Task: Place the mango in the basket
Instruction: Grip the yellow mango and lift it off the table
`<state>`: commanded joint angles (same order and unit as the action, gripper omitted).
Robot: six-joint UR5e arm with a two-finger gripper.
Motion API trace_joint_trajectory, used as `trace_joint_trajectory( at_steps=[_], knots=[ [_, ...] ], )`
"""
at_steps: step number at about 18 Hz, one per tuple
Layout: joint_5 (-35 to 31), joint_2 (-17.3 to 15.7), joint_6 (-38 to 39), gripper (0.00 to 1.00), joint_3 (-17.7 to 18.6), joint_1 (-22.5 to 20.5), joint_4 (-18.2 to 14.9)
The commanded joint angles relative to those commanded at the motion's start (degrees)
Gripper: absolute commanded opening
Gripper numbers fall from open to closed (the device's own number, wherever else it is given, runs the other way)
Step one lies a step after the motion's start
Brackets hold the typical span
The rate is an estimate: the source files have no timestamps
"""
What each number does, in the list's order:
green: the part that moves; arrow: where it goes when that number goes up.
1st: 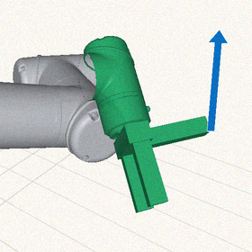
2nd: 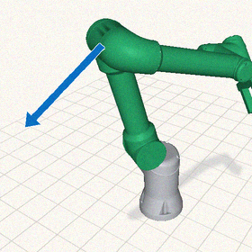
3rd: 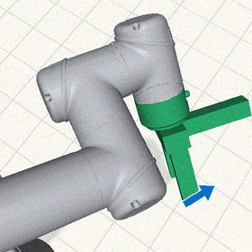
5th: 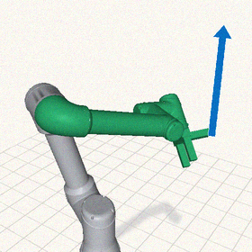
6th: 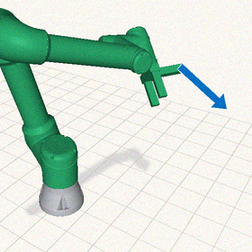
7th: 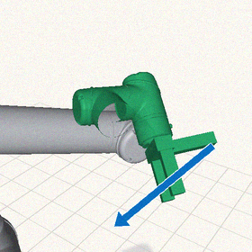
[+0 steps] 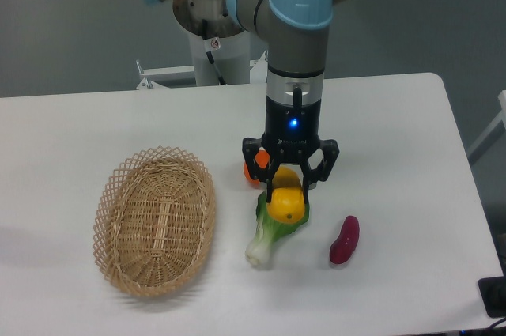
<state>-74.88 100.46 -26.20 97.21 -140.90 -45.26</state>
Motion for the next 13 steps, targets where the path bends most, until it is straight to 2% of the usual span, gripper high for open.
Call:
trace_joint_trajectory(
  at_steps=[3,7,11,13],
  knots=[
    [-0.8,-0.5,3.1,0.53,1.7,1.6,0.0],
    [-5.0,-0.6,7.3,0.53,3.2,6.2,0.1],
    [-6.7,0.1,9.6,0.53,6.6,11.0,1.1],
    [-7.0,1.3,9.7,0.53,7.1,13.5,1.1]
  ],
)
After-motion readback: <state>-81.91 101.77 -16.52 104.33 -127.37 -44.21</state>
